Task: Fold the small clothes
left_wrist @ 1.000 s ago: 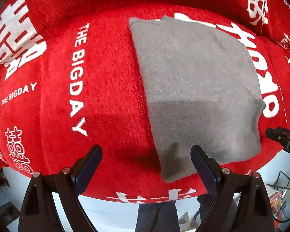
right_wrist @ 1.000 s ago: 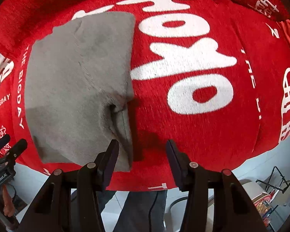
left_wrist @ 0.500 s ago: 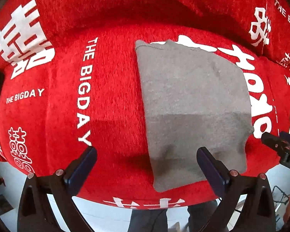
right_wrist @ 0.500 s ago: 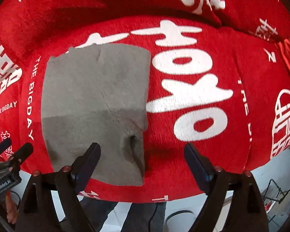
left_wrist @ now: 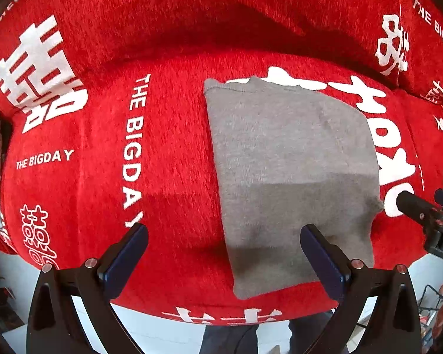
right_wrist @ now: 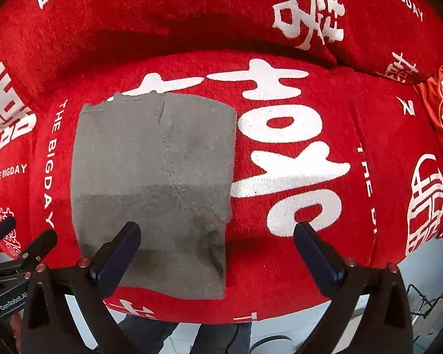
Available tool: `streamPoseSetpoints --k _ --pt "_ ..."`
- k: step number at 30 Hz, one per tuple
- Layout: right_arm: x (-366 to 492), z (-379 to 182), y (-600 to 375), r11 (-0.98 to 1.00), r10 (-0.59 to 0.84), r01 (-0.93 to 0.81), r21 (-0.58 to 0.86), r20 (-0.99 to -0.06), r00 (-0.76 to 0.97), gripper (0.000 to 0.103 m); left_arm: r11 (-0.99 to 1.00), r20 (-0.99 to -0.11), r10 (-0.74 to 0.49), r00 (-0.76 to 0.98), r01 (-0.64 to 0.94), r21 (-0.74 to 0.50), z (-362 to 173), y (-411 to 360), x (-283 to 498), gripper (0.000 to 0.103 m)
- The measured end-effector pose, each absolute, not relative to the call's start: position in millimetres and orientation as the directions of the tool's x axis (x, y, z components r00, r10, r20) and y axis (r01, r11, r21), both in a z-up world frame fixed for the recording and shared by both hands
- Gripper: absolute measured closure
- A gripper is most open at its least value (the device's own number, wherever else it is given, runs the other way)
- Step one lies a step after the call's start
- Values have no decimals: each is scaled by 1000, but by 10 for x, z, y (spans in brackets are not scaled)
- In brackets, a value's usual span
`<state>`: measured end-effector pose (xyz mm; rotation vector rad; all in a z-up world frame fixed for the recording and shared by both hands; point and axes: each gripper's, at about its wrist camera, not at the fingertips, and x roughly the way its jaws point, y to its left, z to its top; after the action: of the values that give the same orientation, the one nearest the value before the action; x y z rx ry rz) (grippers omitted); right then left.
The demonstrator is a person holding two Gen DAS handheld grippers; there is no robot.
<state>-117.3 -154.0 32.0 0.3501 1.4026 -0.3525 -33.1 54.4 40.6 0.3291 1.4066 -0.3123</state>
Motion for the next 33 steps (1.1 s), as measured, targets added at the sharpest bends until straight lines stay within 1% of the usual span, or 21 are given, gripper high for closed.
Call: streamPoseSetpoints --k 33 --pt "-1104 209 -1504 904 -9 427 31 -996 90 0 918 -991 5 130 392 56 349 529 -256 0"
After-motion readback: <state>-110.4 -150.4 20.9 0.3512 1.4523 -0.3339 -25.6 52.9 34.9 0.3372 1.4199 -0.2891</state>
